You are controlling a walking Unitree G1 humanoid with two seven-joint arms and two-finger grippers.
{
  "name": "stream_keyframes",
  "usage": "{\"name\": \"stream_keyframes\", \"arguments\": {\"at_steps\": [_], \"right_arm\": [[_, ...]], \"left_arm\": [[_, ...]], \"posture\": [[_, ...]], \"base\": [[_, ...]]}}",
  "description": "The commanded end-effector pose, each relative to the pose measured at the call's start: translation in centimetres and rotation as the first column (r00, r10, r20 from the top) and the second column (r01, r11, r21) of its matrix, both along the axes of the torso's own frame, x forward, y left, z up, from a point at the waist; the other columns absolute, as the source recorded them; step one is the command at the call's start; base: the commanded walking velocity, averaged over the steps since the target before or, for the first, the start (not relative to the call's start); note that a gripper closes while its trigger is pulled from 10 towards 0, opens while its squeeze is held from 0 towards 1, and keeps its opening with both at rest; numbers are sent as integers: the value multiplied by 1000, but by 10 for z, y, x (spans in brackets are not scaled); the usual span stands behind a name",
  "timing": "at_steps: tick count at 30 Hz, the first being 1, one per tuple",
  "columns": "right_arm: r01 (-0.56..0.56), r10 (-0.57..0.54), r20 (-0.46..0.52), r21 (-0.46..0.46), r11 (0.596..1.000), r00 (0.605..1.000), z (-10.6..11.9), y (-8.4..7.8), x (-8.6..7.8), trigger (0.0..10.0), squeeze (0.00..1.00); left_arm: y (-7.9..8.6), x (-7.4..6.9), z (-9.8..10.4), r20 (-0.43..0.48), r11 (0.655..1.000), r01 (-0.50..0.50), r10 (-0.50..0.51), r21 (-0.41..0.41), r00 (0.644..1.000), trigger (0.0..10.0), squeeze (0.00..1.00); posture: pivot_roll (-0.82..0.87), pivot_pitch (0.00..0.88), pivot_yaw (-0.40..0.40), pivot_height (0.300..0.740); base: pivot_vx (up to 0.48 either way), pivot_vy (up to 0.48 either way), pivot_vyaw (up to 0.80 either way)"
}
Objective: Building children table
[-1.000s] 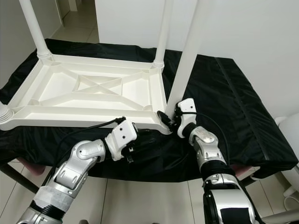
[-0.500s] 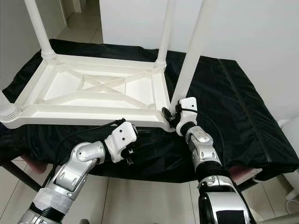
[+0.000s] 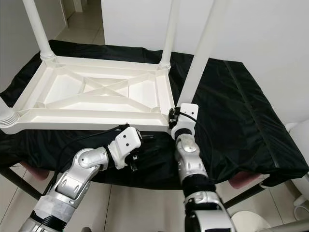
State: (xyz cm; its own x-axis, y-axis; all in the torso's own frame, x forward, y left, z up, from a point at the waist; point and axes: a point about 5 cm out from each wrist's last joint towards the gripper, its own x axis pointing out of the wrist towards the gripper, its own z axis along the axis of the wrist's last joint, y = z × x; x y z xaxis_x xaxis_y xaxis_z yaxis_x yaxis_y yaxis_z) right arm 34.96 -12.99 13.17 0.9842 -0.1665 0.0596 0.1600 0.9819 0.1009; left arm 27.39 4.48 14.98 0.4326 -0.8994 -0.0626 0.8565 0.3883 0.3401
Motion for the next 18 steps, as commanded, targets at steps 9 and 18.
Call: {"name": "stream_keyframes", "arguments": {"at_steps": [9,18], "right_arm": [[19,-19,-5,22,1000,1000,-7,4,-10,10000,945],[22,-22,63,5,1000,998,-1,-2,-22,10000,1000]], "left_arm": [[-2,1,1,13,999,-50,50,-15,999,10000,0],[-1,0,1,13,999,-51,51,-15,999,10000,0]], "posture": [[57,26,-89,740],[57,28,-91,740]], "base": [[0,0,0],[0,0,0]]}}
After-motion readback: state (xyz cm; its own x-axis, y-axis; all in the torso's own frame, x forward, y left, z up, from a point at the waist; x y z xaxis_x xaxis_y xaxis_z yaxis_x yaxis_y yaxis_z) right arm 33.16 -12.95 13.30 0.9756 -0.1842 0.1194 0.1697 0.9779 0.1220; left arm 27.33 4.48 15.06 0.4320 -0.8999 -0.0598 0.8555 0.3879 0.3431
